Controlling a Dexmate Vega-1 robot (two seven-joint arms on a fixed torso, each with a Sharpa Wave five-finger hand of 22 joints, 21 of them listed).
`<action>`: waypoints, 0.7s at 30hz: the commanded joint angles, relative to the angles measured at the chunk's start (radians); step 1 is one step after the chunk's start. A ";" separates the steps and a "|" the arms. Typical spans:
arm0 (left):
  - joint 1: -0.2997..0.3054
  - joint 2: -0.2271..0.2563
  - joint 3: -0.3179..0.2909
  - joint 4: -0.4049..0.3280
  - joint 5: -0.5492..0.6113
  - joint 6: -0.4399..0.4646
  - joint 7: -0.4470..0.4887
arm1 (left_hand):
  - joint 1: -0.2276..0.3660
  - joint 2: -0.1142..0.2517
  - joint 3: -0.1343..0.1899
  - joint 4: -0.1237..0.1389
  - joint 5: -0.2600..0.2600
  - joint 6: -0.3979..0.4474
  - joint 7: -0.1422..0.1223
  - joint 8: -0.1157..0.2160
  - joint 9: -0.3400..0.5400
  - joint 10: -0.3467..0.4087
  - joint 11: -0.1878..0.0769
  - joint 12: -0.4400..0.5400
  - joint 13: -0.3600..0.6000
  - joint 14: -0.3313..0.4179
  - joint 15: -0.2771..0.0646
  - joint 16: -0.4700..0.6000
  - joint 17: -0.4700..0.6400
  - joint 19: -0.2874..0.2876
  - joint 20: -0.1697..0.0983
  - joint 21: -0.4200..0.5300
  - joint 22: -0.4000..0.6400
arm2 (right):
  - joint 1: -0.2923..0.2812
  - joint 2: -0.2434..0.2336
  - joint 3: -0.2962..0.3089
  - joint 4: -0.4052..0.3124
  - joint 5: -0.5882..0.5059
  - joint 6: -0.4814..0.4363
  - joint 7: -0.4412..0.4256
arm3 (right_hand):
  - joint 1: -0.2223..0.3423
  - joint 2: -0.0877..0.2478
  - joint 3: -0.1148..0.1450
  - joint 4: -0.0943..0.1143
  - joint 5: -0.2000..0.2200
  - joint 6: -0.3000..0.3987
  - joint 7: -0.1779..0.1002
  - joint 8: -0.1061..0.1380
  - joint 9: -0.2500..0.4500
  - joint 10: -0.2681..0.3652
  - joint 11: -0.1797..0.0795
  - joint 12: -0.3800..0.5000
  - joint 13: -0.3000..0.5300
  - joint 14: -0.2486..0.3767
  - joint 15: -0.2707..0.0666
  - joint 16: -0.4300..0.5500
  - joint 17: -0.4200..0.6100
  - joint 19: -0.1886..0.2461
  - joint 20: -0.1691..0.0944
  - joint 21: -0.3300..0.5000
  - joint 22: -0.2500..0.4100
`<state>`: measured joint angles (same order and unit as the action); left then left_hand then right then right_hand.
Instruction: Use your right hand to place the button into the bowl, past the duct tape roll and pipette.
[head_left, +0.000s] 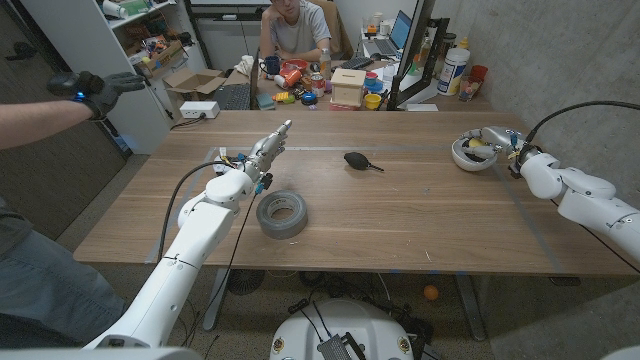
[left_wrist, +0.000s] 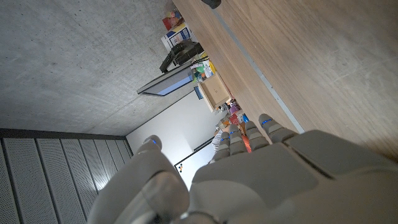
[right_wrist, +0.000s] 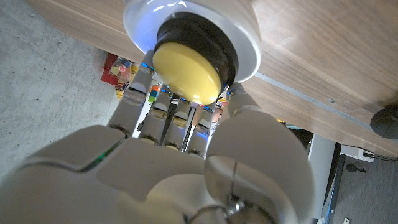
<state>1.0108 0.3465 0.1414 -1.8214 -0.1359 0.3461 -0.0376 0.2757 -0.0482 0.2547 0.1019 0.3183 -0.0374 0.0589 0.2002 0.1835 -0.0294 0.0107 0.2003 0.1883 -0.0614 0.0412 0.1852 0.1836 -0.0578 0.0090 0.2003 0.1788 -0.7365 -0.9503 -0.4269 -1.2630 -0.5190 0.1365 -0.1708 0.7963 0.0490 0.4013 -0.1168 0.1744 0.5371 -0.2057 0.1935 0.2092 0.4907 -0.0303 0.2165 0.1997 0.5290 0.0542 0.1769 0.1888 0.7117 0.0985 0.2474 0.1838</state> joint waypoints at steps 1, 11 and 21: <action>0.005 0.004 -0.002 -0.006 -0.005 -0.003 0.004 | 0.007 0.008 -0.004 0.000 -0.004 0.003 0.001 0.001 0.006 0.002 -0.003 0.006 0.003 -0.003 -0.001 0.005 0.004 -0.002 0.000 0.005 0.004 | 0.001 0.003 0.002 -0.013 -0.009 -0.015 0.018 | -0.009 -0.005 -0.006 -0.001 0.007 -0.008 -0.002 -0.004 0.001 -0.003 0.001 0.000 0.002 0.002 0.012 0.004 0.000 0.002 0.004 -0.004 0.002; 0.002 0.004 -0.001 0.005 -0.009 -0.013 0.002 | 0.008 0.009 -0.005 0.000 -0.004 0.003 0.001 0.001 0.006 0.002 -0.004 0.006 0.003 -0.004 -0.001 0.005 0.004 -0.002 0.000 0.005 0.004 | 0.008 0.007 -0.001 -0.012 -0.014 -0.018 0.028 | -0.017 -0.005 -0.009 0.002 0.008 -0.030 -0.004 -0.009 0.000 -0.024 0.002 -0.006 0.001 -0.002 0.016 0.004 0.000 -0.006 0.019 -0.010 0.002; -0.008 0.004 0.004 0.018 -0.011 -0.018 0.003 | 0.008 0.009 -0.007 0.000 -0.004 0.003 0.001 0.001 0.006 0.003 -0.003 0.006 0.003 -0.004 -0.001 0.005 0.004 -0.002 0.001 0.005 0.004 | -0.004 0.003 0.009 -0.037 -0.026 -0.042 0.012 | -0.027 -0.005 -0.013 0.005 0.010 -0.047 -0.007 -0.009 -0.001 -0.035 -0.002 -0.007 -0.001 -0.019 0.001 0.003 0.000 -0.009 0.025 -0.016 0.002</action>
<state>1.0121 0.3500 0.1411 -1.8179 -0.1438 0.3353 -0.0348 0.2774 -0.0464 0.2521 0.0993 0.3141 -0.0374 0.0589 0.2002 0.1835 -0.0294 0.0107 0.2003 0.1883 -0.0615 0.0412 0.1852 0.1836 -0.0578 0.0090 0.2002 0.1788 -0.7320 -0.9446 -0.4255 -1.2786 -0.5365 0.1144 -0.1498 0.7780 0.0410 0.3891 -0.1130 0.1802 0.4981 -0.2125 0.1868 0.2087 0.4568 -0.0285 0.2089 0.1999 0.5103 0.0607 0.1769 0.1860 0.6993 0.1218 0.2359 0.1840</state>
